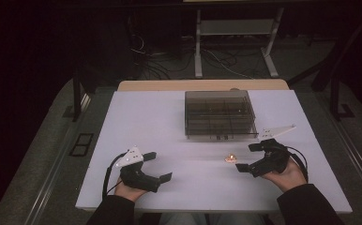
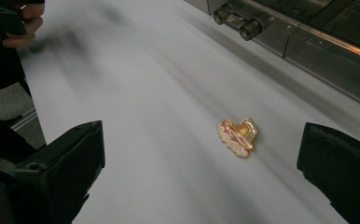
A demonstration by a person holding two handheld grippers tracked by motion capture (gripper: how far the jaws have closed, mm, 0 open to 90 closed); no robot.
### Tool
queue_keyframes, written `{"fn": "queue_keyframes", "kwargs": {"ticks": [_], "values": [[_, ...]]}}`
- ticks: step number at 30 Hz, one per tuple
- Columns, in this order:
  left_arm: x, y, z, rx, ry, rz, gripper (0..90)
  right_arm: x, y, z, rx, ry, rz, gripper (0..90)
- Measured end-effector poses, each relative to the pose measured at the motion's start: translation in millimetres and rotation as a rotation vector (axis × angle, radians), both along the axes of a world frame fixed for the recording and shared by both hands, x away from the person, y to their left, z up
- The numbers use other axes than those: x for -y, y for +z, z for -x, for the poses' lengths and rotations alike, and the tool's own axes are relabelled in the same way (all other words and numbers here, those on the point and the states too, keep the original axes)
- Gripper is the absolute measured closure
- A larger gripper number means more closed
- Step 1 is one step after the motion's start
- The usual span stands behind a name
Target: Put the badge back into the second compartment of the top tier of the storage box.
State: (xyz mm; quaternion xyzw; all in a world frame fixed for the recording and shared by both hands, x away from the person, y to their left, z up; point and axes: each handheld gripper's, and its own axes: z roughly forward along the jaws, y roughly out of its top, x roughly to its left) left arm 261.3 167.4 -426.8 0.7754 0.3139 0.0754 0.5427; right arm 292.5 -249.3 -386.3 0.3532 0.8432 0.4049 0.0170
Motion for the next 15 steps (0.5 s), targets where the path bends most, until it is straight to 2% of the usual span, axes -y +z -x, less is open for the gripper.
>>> {"fn": "queue_keyframes", "kwargs": {"ticks": [15], "values": [[0.7, -0.4, -0.1, -0.002, -0.005, -0.001, 0.0, -8.6, -7.1, -6.7, -0.017, 0.028, 0.025, 0.1]]}}
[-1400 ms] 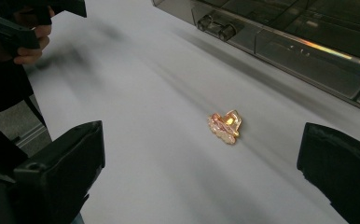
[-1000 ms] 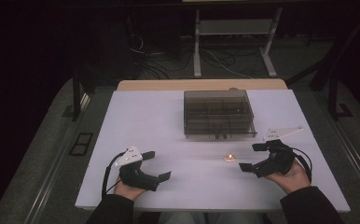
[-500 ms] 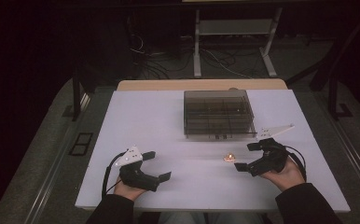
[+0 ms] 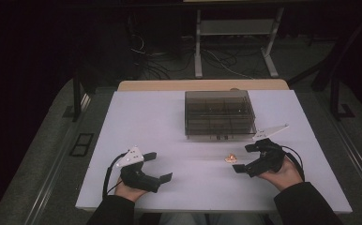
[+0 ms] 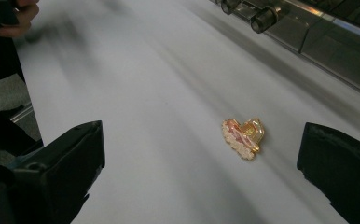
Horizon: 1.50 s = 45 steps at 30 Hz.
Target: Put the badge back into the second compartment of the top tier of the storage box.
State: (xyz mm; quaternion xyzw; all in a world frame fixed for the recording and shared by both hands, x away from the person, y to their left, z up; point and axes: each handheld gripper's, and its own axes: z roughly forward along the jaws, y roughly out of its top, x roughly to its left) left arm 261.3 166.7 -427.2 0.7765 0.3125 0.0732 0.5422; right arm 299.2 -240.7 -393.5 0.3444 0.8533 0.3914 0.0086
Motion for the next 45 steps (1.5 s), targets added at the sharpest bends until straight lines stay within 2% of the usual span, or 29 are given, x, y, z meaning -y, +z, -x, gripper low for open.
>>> {"fn": "queue_keyframes", "kwargs": {"ticks": [21, 45], "values": [[-0.1, 0.0, -0.1, -0.002, -0.005, 0.003, 0.0, -14.4, -15.1, -10.9, -0.023, 0.01, 0.017, 0.0], [0.0, -0.1, -0.4, -0.001, -0.01, 0.002, 0.0, -21.3, -33.4, -21.9, -0.046, 0.006, 0.018, 0.1]]}}
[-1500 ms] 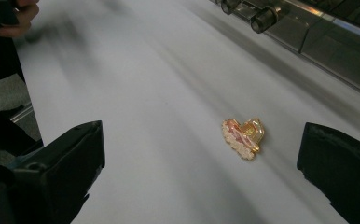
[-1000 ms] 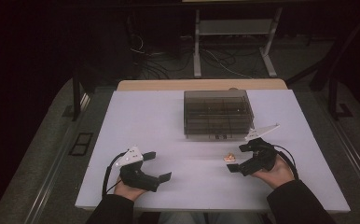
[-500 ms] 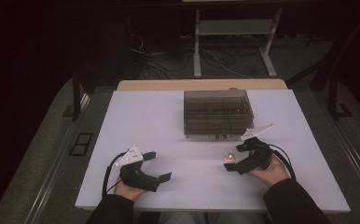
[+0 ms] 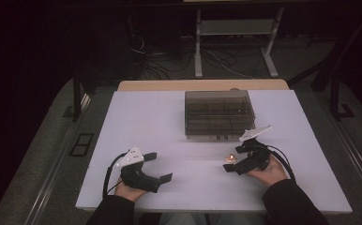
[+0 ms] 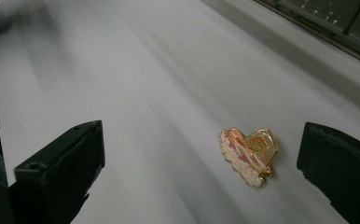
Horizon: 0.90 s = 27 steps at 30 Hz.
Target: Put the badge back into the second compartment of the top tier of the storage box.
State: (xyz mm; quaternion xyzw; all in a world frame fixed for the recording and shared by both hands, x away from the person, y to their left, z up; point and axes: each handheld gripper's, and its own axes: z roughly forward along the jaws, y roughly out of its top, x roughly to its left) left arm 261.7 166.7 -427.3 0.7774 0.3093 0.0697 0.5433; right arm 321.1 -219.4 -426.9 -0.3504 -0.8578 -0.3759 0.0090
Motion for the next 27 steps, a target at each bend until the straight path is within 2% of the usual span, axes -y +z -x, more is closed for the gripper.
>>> {"fn": "queue_keyframes", "kwargs": {"ticks": [9, 10, 12, 17, 20, 22, 27], "values": [[-0.1, 0.0, 0.0, 0.0, -0.001, 0.001, 0.0, -1.4, -5.4, -3.1, -0.007, -0.009, 0.002, 0.1], [-0.4, 0.1, 0.0, 0.001, -0.003, -0.003, 0.0, -1.2, -6.1, -3.3, -0.007, -0.011, 0.004, 1.1], [-0.2, 0.1, 0.2, 0.001, -0.002, 0.001, 0.0, 1.1, -7.7, -3.9, -0.01, 0.0, -0.016, 13.6], [0.0, 0.0, 0.2, 0.0, -0.004, 0.0, 0.0, 2.7, -8.8, -6.2, 0.009, -0.019, 0.002, 14.4], [0.0, 0.0, 0.2, 0.0, -0.004, 0.0, 0.0, 3.7, -11.2, -8.7, 0.004, -0.026, 0.017, 15.2], [0.0, -0.1, 0.1, -0.001, -0.004, 0.002, 0.0, 4.2, -12.4, -9.6, 0.008, -0.026, 0.016, 20.4], [-0.1, -0.2, 0.1, -0.001, -0.003, 0.001, 0.0, 4.1, -12.6, -10.5, 0.02, -0.028, 0.016, 25.1]]}}
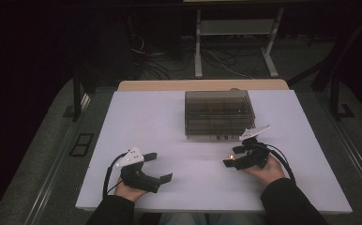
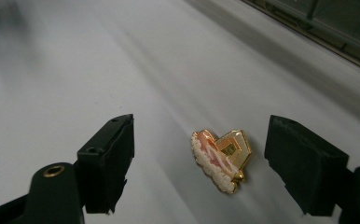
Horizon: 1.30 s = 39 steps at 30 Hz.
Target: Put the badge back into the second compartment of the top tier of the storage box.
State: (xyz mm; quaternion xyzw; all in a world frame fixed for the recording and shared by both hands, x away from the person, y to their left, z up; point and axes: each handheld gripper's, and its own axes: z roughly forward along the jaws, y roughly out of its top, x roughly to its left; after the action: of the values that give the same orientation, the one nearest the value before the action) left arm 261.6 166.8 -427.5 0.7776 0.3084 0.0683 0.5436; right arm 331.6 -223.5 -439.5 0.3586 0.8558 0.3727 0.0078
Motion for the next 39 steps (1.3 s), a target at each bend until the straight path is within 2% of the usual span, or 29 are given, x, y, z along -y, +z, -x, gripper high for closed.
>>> {"fn": "queue_keyframes", "kwargs": {"ticks": [12, 25, 28, 33, 39], "values": [[0.0, -0.2, -0.2, -0.002, 0.001, 0.0, 0.0, -2.3, -4.7, -3.2, 0.011, 0.006, 0.037, 41.4], [-0.1, -0.1, 0.0, -0.005, 0.001, 0.006, 0.0, -3.0, -4.2, -1.7, 0.062, -0.008, 0.098, 58.4], [0.0, -0.1, -0.3, -0.003, -0.001, 0.003, 0.0, -2.7, -4.1, -1.5, 0.059, -0.002, 0.095, 61.9], [0.1, -0.2, -0.2, -0.004, -0.001, 0.004, 0.0, -4.9, -2.8, 1.4, 0.073, 0.0, 0.119, 63.0], [0.1, -0.2, -0.3, -0.005, -0.001, 0.003, 0.0, -0.8, -0.1, 1.5, 0.071, -0.007, 0.104, 70.6]]}}
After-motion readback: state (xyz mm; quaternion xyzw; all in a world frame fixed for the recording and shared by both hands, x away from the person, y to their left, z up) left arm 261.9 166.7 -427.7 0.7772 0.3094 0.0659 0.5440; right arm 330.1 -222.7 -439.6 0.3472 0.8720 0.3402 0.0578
